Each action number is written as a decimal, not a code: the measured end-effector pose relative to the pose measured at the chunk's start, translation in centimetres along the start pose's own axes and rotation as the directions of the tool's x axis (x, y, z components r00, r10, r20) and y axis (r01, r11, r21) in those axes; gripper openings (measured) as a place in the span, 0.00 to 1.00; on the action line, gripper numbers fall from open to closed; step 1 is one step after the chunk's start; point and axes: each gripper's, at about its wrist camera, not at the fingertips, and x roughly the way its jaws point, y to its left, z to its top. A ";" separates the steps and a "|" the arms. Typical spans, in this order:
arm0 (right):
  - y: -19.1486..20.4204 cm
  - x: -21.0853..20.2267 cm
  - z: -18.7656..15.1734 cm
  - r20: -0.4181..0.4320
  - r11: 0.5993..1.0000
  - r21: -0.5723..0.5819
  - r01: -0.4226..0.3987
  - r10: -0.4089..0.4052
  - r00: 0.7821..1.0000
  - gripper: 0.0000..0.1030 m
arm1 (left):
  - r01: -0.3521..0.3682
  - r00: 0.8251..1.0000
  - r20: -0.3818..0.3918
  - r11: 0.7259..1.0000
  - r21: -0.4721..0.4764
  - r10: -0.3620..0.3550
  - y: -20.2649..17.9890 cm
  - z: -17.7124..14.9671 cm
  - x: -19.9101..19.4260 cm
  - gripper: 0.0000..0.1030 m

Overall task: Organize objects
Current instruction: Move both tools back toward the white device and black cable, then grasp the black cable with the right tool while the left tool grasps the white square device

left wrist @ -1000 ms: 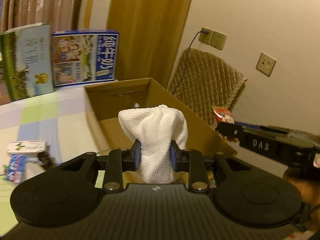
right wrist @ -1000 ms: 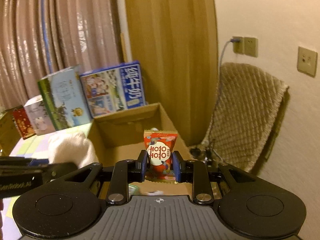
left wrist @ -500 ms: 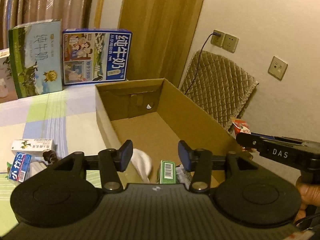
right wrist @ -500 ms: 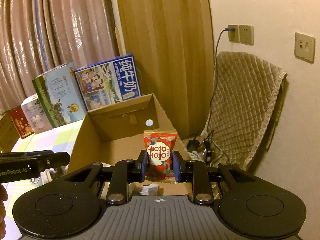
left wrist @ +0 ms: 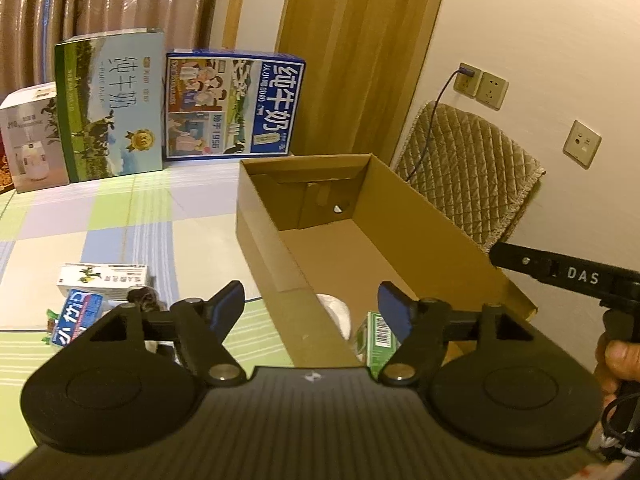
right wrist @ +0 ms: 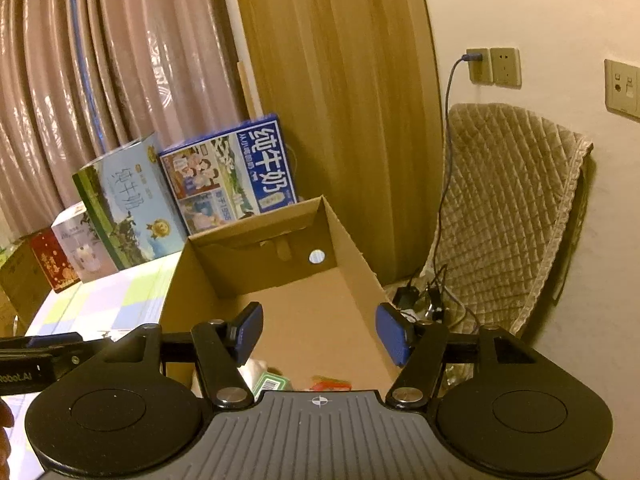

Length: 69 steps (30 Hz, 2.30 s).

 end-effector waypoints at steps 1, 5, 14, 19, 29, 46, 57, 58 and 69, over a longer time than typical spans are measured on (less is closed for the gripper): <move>0.0 -0.1 -0.1 -0.003 1.000 -0.002 0.002 -0.002 1.000 0.60 | -0.003 1.000 0.000 1.000 0.000 0.003 0.2 0.0 -0.1 0.71; 0.5 -0.5 -0.4 -0.003 1.000 -0.016 0.005 -0.005 1.000 0.67 | -0.026 1.000 0.010 1.000 -0.005 0.026 0.9 -0.1 -0.8 0.84; 3.7 -2.5 0.4 0.021 0.996 -0.081 -0.035 0.037 0.999 0.78 | -0.077 0.997 0.028 0.997 -0.022 0.078 3.9 0.0 -2.6 0.91; 7.1 -3.3 0.8 0.048 0.990 -0.122 -0.078 0.084 0.995 0.94 | -0.125 0.991 0.035 0.992 -0.034 0.126 6.9 -0.5 -4.3 0.96; 16.0 -3.1 0.0 0.037 0.949 -0.198 -0.245 0.257 0.966 0.98 | -0.293 0.955 0.009 0.950 -0.112 0.295 15.9 -3.0 -8.1 0.99; 23.8 9.1 -11.2 -0.285 0.877 -0.326 -0.353 0.265 0.921 0.86 | -0.352 0.935 -0.074 0.935 -0.047 0.348 20.6 -5.0 -6.9 0.99; 23.4 15.5 -13.8 -0.377 0.892 -0.298 -0.341 0.219 0.900 0.52 | -0.336 0.932 -0.149 0.942 -0.017 0.330 22.3 -5.6 -2.9 0.99; 23.5 15.8 -14.0 -0.381 0.888 -0.306 -0.343 0.216 0.899 0.50 | -0.329 0.934 -0.150 0.944 -0.015 0.323 22.3 -5.7 -2.6 0.99; 24.1 17.3 -14.7 -0.360 0.874 -0.371 -0.315 0.177 0.916 0.21 | -0.282 0.946 -0.165 0.959 -0.001 0.278 22.2 -6.6 -0.4 0.99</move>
